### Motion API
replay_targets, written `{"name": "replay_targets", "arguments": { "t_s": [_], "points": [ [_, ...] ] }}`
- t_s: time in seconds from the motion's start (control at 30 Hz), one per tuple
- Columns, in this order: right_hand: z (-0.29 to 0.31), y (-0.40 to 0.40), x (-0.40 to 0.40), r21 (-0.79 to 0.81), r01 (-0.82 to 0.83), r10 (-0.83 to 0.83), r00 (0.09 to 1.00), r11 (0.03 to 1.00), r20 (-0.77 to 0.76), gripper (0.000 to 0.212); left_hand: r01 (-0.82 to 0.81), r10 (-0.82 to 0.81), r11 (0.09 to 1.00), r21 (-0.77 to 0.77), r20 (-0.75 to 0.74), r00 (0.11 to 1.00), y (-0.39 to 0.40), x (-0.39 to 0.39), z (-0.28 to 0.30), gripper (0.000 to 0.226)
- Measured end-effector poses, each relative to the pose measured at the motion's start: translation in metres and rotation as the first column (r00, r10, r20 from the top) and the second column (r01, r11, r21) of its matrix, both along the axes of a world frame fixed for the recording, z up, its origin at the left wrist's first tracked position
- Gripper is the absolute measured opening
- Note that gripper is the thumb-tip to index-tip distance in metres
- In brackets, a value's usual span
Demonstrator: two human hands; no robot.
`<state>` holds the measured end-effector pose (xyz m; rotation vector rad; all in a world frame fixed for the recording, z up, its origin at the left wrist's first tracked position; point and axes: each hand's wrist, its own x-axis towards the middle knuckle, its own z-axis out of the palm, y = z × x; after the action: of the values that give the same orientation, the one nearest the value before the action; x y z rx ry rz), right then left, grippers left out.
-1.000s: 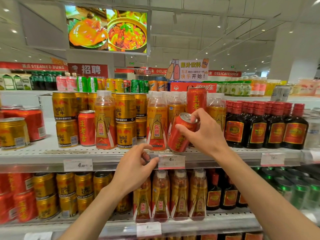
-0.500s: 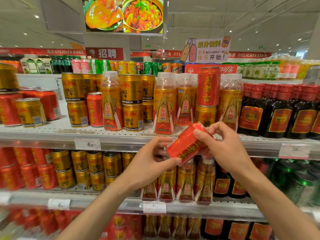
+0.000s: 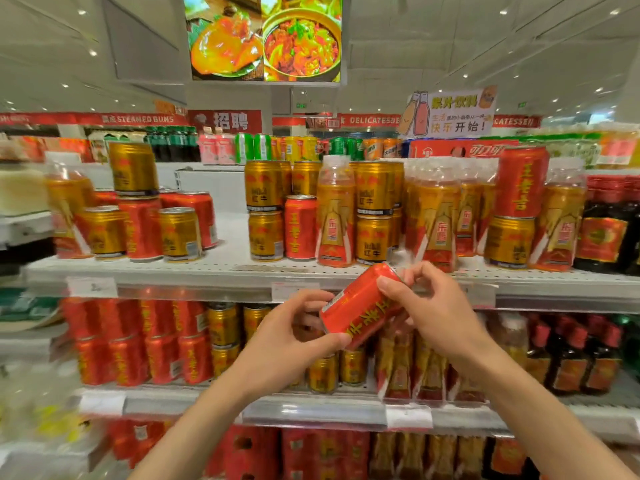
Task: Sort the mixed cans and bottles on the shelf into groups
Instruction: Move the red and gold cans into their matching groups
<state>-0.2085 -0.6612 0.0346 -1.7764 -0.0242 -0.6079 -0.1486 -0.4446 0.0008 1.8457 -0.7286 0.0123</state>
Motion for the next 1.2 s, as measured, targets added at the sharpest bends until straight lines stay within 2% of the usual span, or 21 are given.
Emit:
{"name": "replay_targets", "arguments": {
  "t_s": [0.23, 0.43, 0.67, 0.87, 1.2],
  "points": [
    [0.010, 0.115, 0.032, 0.003, -0.062, 0.062, 0.998, 0.998, 0.006, 0.033, -0.065, 0.065, 0.998, 0.007, 0.030, 0.997, 0.117, 0.023, 0.008, 0.044],
    [0.020, 0.176, 0.071, -0.009, -0.147, 0.147, 0.989, 0.989, 0.024, 0.035, -0.130, 0.131, 0.991, -0.030, 0.028, 0.991, 0.180, 0.047, 0.016, 0.045],
    [0.034, 0.201, 0.112, -0.066, -0.145, 0.149, 0.986, 0.987, 0.074, 0.033, -0.175, 0.173, 0.984, 0.016, 0.081, 0.982, 0.206, 0.076, 0.034, 0.045],
    [0.046, 0.210, 0.147, -0.047, -0.188, 0.192, 0.976, 0.981, 0.105, 0.036, -0.206, 0.195, 0.977, 0.048, 0.164, 0.967, 0.219, 0.103, 0.051, 0.044],
    [0.059, 0.254, 0.167, -0.074, -0.096, 0.104, 0.988, 0.993, 0.118, 0.040, -0.113, 0.109, 0.994, 0.007, 0.199, 0.974, 0.249, 0.146, 0.056, 0.044]
  ]
}}
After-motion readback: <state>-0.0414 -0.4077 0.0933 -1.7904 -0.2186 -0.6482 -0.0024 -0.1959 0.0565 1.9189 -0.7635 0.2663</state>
